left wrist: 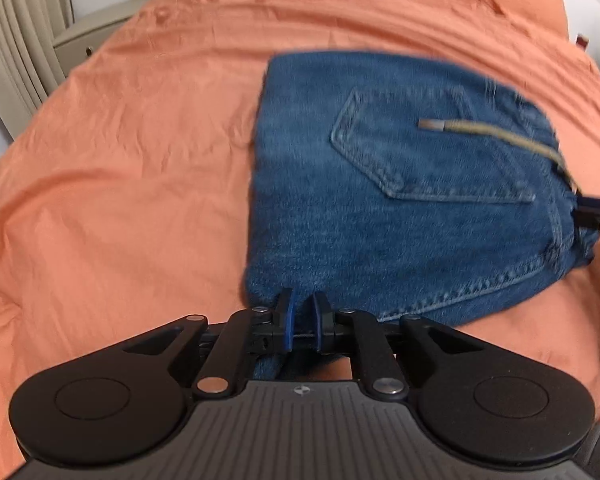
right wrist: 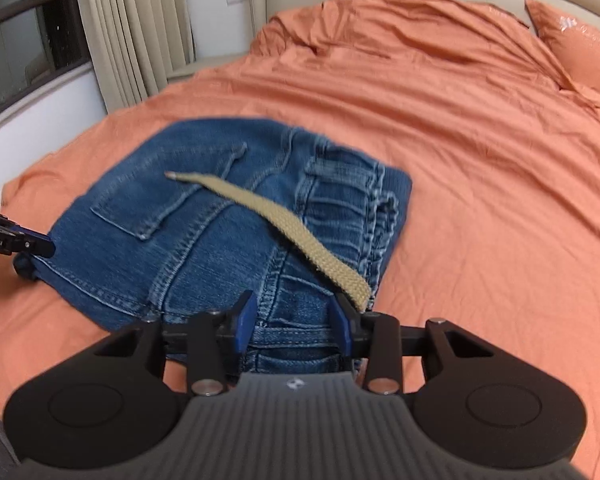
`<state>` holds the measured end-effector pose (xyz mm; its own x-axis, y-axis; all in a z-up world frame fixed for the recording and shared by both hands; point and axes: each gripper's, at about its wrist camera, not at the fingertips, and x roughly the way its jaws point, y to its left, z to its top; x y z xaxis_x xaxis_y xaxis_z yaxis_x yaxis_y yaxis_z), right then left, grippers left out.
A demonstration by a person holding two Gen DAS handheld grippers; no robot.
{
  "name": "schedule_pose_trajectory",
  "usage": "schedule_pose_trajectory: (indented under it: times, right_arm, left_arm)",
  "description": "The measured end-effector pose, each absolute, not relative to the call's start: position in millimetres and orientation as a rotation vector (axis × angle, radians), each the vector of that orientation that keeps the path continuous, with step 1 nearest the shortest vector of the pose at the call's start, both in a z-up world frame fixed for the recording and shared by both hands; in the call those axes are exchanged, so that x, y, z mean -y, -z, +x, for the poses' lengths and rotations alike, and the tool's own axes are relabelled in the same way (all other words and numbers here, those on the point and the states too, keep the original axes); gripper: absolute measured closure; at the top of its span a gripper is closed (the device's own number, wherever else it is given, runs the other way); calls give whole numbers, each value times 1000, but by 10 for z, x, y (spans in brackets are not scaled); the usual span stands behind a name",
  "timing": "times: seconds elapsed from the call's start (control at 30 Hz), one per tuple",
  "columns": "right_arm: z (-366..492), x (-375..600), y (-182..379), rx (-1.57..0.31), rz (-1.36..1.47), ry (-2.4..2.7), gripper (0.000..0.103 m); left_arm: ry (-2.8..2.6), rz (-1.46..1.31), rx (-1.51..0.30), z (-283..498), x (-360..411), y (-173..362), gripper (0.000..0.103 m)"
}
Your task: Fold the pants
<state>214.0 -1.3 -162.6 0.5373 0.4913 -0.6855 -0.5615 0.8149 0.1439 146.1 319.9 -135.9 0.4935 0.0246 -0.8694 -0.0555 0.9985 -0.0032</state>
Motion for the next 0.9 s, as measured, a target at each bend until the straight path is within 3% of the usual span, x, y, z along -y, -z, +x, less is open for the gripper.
schedule_pose_trajectory:
  times: [0.33, 0.47, 0.53, 0.67, 0.77, 0.83, 0.9]
  right_arm:
    - [2266, -29, 1724, -820, -106, -640, 67]
    - [2254, -39, 1593, -823, -96, -632, 65]
    - [2219, -10, 1461, -809, -87, -629, 53]
    - [2026, 79, 1132, -752, -80, -636, 42]
    - [1821, 153, 821, -701, -92, -644, 36]
    - [1654, 199, 603, -659, -102, -645, 24]
    - [1494, 244, 389, -615, -106, -650, 22]
  left_arm:
    - [-50, 80, -1114, 1385, -3086, 1336, 93]
    - [-80, 112, -1092, 1268, -3004, 1160, 87]
    - [-90, 112, -1055, 1164, -2962, 989, 81]
    - [-92, 109, -944, 937, -2806, 549, 70]
    - [-96, 100, -850, 760, -2641, 196, 69]
    - [-107, 79, -787, 647, -2539, -6, 69]
    - [-120, 54, -734, 520, -2429, -201, 69]
